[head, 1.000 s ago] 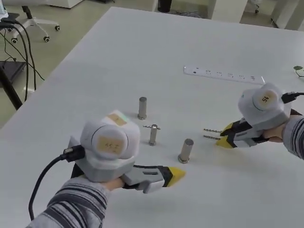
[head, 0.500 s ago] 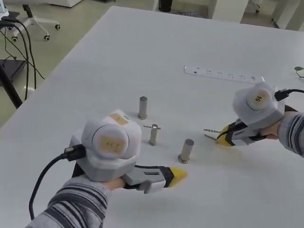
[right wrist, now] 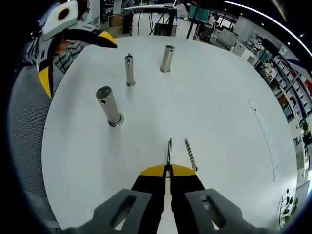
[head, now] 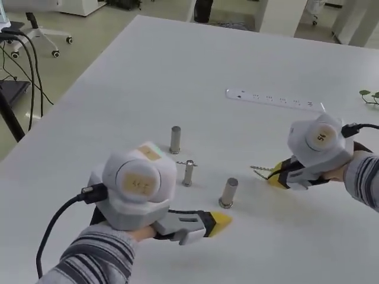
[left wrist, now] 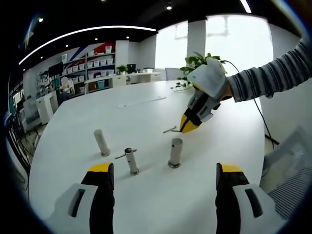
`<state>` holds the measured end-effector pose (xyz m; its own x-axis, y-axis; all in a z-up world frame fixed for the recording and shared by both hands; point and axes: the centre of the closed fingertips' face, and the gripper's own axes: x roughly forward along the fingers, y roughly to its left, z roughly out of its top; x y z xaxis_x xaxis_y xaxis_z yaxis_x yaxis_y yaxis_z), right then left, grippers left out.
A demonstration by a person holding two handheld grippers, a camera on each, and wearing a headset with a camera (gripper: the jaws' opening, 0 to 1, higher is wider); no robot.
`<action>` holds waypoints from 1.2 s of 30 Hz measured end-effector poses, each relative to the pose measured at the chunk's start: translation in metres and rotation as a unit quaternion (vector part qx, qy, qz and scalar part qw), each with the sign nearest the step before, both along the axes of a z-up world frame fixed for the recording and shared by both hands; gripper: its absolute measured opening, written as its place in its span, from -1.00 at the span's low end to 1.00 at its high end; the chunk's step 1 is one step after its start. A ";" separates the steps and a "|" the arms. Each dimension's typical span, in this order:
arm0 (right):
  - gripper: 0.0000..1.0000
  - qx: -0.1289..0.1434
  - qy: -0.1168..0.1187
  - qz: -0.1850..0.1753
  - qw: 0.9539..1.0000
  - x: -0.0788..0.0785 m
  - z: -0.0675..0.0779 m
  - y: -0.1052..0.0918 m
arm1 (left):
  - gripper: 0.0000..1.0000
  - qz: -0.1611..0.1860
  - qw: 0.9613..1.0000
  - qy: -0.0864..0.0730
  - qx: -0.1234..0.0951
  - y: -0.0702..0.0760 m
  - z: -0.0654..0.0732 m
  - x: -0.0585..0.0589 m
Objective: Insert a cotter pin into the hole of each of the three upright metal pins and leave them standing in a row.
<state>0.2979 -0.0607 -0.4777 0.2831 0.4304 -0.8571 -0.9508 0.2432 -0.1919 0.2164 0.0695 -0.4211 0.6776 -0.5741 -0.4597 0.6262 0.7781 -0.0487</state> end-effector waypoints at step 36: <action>-1.00 0.031 -0.109 0.140 0.984 -0.103 0.038 0.053 | -0.22 -0.047 0.994 0.050 -0.083 -0.032 0.001 -0.020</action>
